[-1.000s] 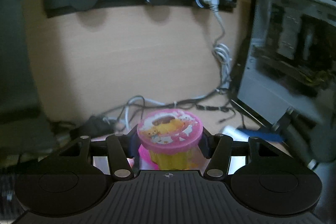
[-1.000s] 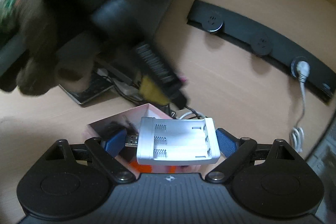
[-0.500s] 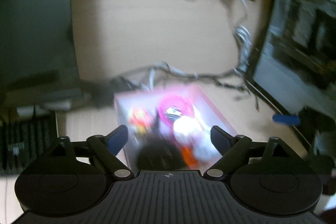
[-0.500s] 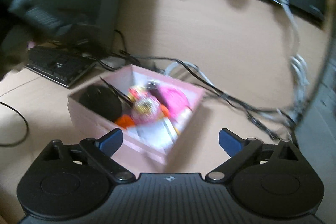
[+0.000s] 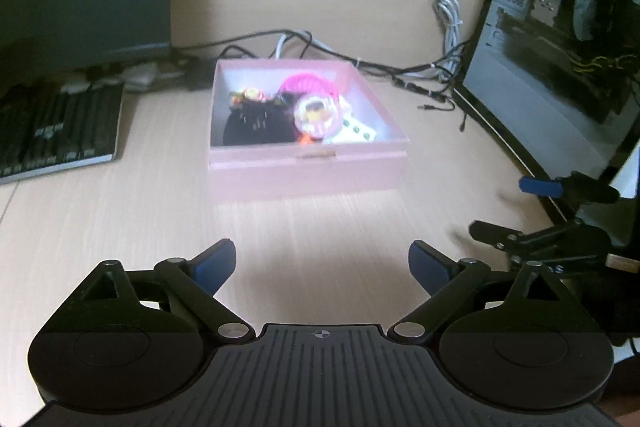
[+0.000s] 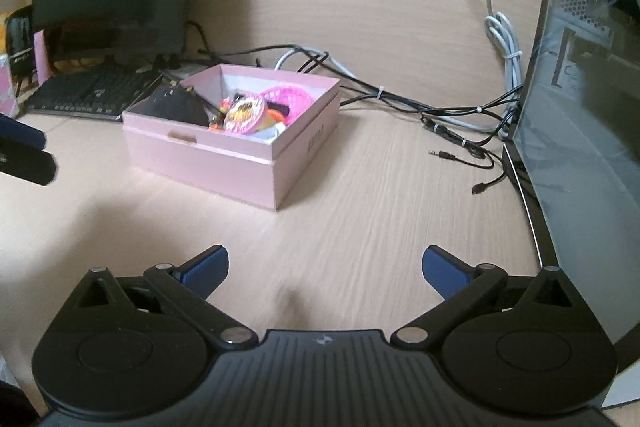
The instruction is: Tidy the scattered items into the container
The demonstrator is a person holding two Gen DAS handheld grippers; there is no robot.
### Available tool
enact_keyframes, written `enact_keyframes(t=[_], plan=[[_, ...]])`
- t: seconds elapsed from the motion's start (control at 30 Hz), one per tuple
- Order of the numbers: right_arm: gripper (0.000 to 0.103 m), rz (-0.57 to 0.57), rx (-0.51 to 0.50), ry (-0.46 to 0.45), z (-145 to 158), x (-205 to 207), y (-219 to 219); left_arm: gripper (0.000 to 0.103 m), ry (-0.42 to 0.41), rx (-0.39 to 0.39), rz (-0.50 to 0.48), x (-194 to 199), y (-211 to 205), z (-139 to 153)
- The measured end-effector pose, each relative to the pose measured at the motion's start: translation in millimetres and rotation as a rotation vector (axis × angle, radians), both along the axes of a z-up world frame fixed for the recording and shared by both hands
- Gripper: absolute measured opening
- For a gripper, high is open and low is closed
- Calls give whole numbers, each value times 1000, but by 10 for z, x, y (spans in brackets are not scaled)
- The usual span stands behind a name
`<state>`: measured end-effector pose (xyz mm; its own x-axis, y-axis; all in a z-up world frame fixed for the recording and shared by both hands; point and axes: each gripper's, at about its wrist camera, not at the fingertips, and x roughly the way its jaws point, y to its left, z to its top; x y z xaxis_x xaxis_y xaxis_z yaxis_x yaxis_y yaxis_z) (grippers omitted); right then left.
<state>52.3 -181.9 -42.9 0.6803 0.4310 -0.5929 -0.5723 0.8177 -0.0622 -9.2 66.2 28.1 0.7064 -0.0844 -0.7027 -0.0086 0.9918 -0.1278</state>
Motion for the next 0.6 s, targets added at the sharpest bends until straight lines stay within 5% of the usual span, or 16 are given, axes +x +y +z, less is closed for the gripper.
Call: enact_keyframes(t=[0.17, 0.3, 0.6], plan=[[103, 21, -1, 5, -64, -14, -62, 101, 36, 13, 78, -62, -40, -197], [103, 47, -13, 18, -132, 60, -36, 102, -14, 79, 137, 39, -107, -412], [103, 101, -69, 31, -279, 233, 18, 103, -5, 176, 142, 357, -234, -838]])
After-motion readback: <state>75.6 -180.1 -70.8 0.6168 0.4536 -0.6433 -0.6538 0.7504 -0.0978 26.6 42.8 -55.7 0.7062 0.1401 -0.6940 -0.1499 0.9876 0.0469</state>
